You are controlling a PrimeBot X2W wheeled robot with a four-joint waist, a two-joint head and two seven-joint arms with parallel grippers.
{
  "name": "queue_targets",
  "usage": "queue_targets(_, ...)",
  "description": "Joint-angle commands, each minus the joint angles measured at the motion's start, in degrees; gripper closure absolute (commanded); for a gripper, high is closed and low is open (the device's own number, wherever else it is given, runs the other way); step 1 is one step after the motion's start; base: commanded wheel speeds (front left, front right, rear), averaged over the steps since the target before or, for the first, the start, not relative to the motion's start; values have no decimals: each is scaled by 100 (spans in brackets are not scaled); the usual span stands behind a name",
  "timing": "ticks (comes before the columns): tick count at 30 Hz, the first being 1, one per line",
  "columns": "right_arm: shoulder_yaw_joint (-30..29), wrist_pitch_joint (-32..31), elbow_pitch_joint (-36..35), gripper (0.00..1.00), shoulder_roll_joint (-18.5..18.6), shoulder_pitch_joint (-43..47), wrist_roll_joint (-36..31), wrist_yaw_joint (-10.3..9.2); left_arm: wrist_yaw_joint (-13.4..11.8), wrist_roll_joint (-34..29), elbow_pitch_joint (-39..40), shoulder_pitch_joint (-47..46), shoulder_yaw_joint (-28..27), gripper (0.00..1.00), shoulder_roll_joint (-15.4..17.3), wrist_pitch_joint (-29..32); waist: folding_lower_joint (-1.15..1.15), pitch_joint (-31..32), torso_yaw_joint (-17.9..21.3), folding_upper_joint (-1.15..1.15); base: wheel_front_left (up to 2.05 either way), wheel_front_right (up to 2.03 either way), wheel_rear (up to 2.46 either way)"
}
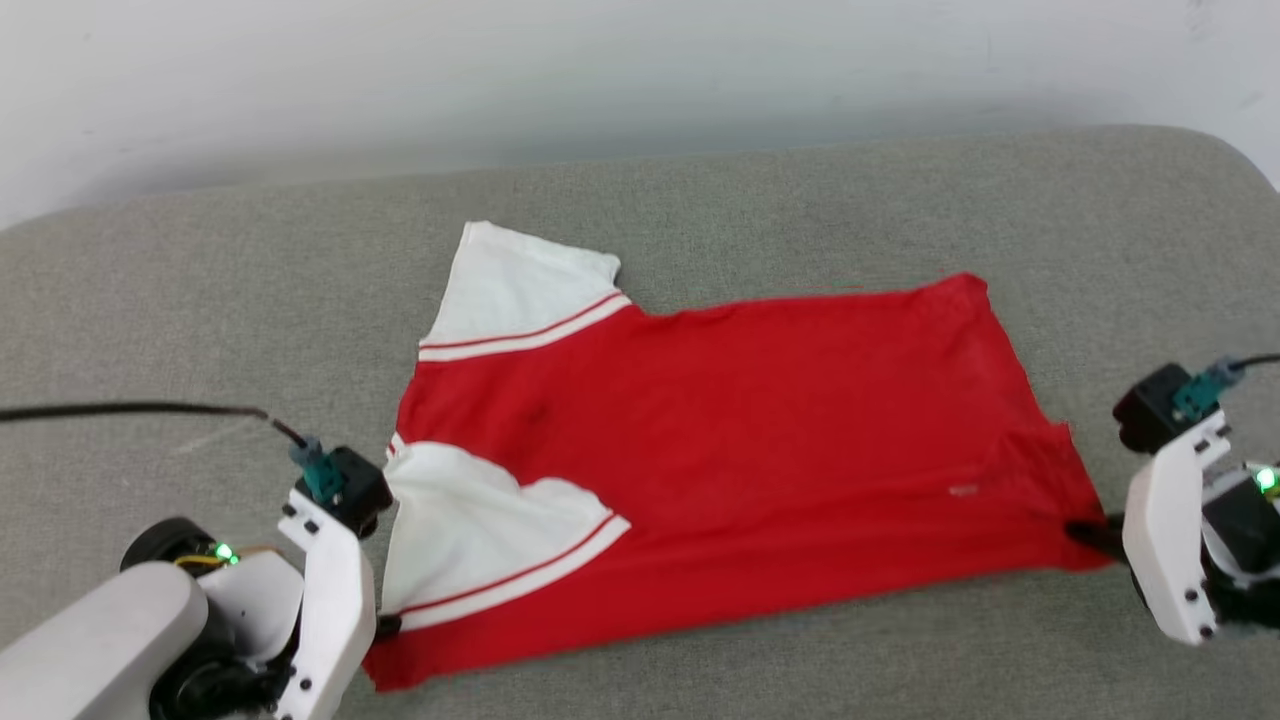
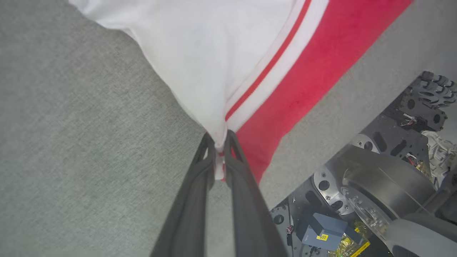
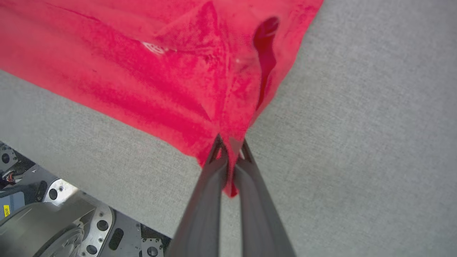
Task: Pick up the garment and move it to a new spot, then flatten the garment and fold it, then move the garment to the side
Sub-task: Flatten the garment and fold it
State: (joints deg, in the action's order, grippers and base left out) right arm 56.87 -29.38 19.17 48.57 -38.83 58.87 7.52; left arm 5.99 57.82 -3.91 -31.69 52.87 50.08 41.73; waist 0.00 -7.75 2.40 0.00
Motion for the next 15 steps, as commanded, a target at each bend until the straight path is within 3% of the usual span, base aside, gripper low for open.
queue_targets(1,82,-61,-233,100,214,181,63,-7,-63,28,137,181,32,100,124,-4,0,34,4,0,0,0,0)
queue_targets(6,155,-129,-548,100,452,548,143,-7,-221,41,316,442,65,100,178,-133,0,-6,18,0,0,0,0)
queue_targets(13,187,-185,-217,100,104,834,58,-7,-301,38,72,673,135,100,95,-292,0,-149,71,0,0,0,0)
queue_targets(14,162,-149,-140,86,43,859,57,-7,-292,27,45,677,144,100,86,-311,0,-157,70,0,0,0,0)
queue_targets(15,144,-115,-95,27,-9,864,37,-7,-322,-30,20,657,122,100,86,-378,0,-157,68,0,0,0,0)
